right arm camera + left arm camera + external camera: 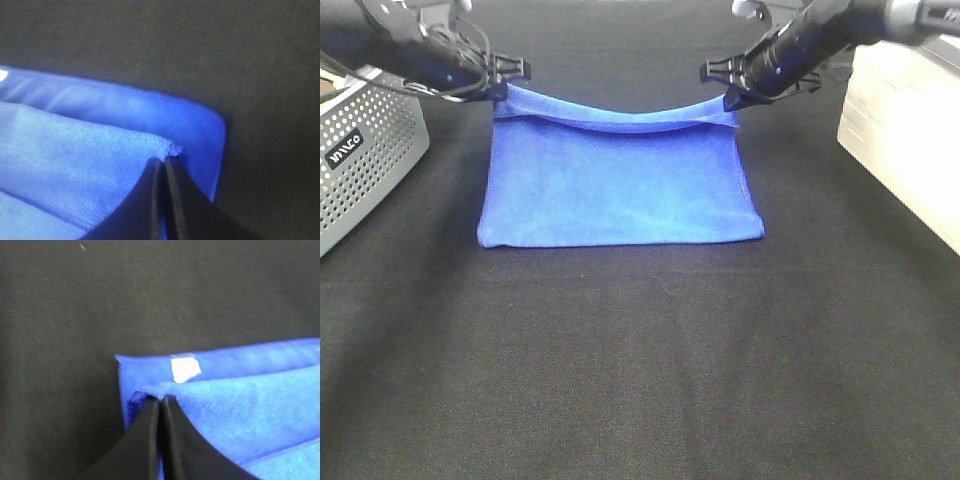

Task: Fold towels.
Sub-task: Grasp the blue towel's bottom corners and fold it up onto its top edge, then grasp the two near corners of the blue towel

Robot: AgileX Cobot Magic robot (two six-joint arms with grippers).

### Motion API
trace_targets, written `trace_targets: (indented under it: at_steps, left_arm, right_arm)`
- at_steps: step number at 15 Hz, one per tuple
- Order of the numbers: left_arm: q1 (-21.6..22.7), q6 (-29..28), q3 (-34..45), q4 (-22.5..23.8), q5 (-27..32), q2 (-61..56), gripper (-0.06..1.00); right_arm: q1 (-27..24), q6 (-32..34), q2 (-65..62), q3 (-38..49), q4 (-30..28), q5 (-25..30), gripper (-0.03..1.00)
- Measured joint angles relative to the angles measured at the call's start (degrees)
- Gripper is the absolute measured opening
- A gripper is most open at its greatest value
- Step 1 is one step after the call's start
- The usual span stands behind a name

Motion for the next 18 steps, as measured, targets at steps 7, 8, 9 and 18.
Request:
trace_targets:
  at_steps: [7,8,9,18]
  left_arm:
    - [-0.17,0.4,-2.18,0.0,-2.29,3.78,0.54]
    - [-0.17,0.4,-2.23,0.0,-0.29,3.44,0.65]
    - [-0.11,0.4,-2.23,0.0,2.06,2.98,0.68]
    - [-0.11,-4.3,-2.29,0.34,33.52,-0.17,0.64]
  right_arm:
    - [0.0,0.0,2.86,-0.23,-0.4,-2.46,0.57]
    - [0.0,0.0,2.23,-0.23,-1.43,0.23,0.71]
    - [0.0,0.0,1.38,-0.23,-2.41,2.86,0.74]
    - [0.0,1.26,-3.09,-0.34,-3.84,34.95,0.77]
